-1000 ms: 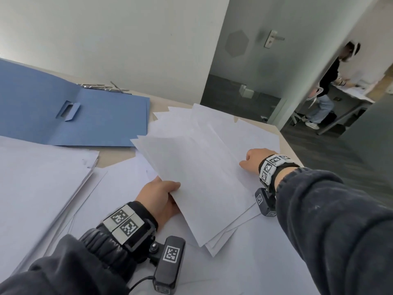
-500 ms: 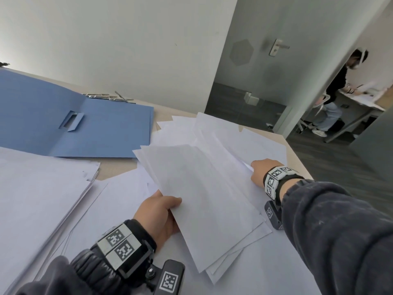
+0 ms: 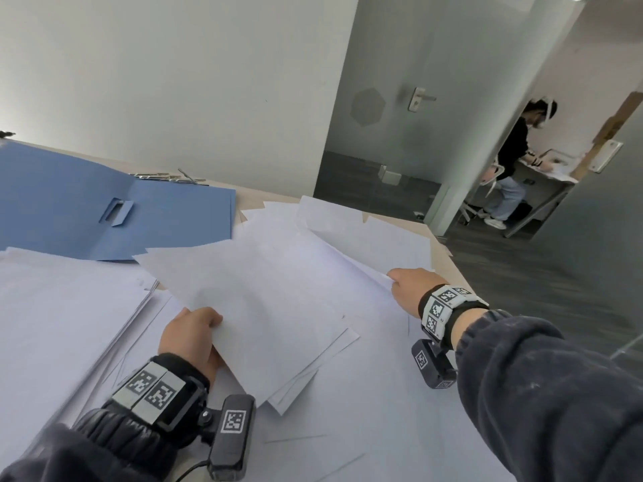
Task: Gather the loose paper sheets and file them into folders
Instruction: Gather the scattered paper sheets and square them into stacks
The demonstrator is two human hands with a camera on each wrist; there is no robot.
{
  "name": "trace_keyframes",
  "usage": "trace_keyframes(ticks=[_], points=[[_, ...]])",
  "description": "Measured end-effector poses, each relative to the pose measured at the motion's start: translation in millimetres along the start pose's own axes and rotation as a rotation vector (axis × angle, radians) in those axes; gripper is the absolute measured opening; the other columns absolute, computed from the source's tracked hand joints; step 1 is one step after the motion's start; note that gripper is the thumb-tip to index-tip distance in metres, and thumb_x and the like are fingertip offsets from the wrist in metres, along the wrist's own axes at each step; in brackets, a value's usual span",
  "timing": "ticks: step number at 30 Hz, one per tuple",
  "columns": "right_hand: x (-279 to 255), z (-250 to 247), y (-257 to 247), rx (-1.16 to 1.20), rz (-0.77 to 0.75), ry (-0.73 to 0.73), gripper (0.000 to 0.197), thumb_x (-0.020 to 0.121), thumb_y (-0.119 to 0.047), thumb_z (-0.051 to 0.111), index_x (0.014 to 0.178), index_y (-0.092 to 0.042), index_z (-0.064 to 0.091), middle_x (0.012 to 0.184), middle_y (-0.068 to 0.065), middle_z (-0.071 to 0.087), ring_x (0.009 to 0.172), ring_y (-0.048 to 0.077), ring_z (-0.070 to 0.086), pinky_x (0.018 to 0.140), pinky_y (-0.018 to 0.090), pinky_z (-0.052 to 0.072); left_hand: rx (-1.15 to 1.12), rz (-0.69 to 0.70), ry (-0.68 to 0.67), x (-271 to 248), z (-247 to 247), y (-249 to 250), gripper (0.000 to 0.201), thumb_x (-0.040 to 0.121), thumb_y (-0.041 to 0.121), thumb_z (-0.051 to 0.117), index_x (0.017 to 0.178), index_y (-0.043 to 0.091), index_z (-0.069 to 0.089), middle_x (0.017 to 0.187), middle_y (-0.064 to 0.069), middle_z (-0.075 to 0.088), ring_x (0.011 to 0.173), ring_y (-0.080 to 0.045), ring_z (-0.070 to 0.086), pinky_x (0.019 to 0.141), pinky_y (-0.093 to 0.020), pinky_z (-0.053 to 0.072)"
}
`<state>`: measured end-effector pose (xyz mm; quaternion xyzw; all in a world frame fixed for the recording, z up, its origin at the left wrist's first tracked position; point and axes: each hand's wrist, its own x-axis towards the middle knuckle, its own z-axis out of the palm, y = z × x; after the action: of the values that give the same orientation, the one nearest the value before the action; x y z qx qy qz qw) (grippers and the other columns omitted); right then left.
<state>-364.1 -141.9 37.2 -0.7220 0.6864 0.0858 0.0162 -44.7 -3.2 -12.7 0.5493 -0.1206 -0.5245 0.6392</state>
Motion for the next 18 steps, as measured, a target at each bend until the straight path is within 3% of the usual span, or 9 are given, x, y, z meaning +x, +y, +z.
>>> trace_keyframes(ticks=[4, 8, 11, 18], points=[[-13, 4, -18, -0.055, -0.087, 0.000, 0.036, 0.100, -0.021, 0.031, 0.126, -0.024, 0.055, 0.118, 0.008, 0.065, 0.100, 0.030, 0.061, 0.087, 0.035, 0.050, 0.084, 0.031, -0.002, -8, -9, -2, 0.014, 0.087, -0.004, 0.047, 0.090, 0.008, 0.053, 0.086, -0.016, 0.054, 0.071, -0.029, 0.054, 0.068, -0.037, 0.045], [-15, 9, -32, -0.076, -0.095, -0.077, 0.043, 0.096, -0.025, 0.039, 0.137, -0.033, 0.051, 0.135, 0.003, 0.061, 0.116, 0.028, 0.060, 0.098, 0.035, 0.049, 0.103, 0.025, -0.041, -11, -10, -3, 0.017, 0.087, -0.007, 0.043, 0.092, 0.005, 0.053, 0.081, -0.016, 0.052, 0.072, -0.029, 0.054, 0.069, -0.038, 0.044], [-13, 11, -39, -0.147, -0.079, -0.131, 0.049, 0.094, -0.027, 0.042, 0.143, -0.037, 0.045, 0.140, 0.001, 0.058, 0.119, 0.028, 0.059, 0.097, 0.034, 0.050, 0.100, 0.012, -0.051, -9, -11, -4, 0.018, 0.087, -0.009, 0.042, 0.092, 0.005, 0.054, 0.080, -0.015, 0.054, 0.071, -0.029, 0.055, 0.069, -0.038, 0.047], [-4, 17, -49, -0.250, -0.159, -0.146, 0.065, 0.081, -0.058, 0.047, 0.142, -0.037, 0.040, 0.135, -0.003, 0.056, 0.117, 0.026, 0.058, 0.091, 0.038, 0.049, 0.087, -0.007, -0.107, -2, -12, -8, 0.028, 0.086, -0.009, 0.041, 0.099, 0.006, 0.060, 0.087, -0.016, 0.063, 0.077, -0.033, 0.061, 0.082, -0.048, 0.051]])
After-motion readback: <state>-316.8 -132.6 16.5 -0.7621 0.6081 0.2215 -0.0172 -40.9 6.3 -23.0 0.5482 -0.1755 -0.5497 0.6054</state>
